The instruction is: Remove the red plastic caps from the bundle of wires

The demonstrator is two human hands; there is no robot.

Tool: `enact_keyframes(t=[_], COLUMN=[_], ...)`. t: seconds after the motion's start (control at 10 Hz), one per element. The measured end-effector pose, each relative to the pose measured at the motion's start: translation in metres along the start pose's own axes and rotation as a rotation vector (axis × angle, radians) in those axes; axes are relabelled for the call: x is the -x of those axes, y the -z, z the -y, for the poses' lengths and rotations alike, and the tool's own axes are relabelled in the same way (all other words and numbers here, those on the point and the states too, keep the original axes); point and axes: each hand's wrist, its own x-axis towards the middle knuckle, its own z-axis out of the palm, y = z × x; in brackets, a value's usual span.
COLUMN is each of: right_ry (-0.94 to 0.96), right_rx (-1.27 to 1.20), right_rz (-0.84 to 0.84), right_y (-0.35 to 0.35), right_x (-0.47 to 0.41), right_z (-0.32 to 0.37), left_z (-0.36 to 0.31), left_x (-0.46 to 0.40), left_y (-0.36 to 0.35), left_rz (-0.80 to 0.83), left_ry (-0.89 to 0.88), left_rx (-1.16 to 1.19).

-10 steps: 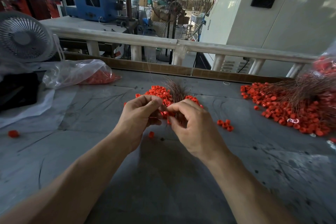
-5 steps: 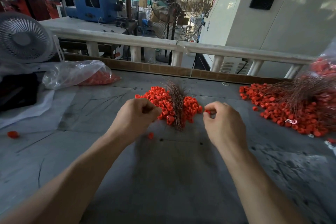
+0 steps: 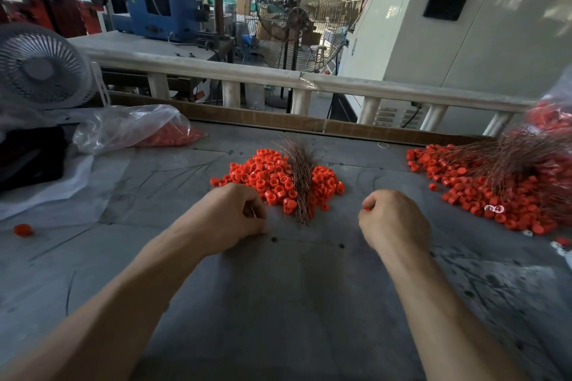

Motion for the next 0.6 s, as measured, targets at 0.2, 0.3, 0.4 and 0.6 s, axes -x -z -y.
enact_keyframes(t=[0.2,0.3,0.4,0.6], right_ry=[-0.010,-0.015,-0.012,0.036], right_rx=[0.043,0.059,0.068,-0.005], right_rz=[0.005,0.007,0.014,-0.056], right_y=[0.003,0.004,0.005,0.009], right_x=[-0.001,0.000,0.000,0.003], right_z=[-0.002,-0.002,-0.002,0.000], left_z=[0.001,0.003,0.004,0.003], left_x=[-0.005,-0.007,-0.010,-0.012], left_y=[-0.012,-0.016,-0.018,-0.020], left_rz=[-0.175,-0.233,-0.291,-0.326], left_ry=[0.028,0.036,0.043,0.045], left_rx=[-0.040,-0.053,-0.044,-0.067])
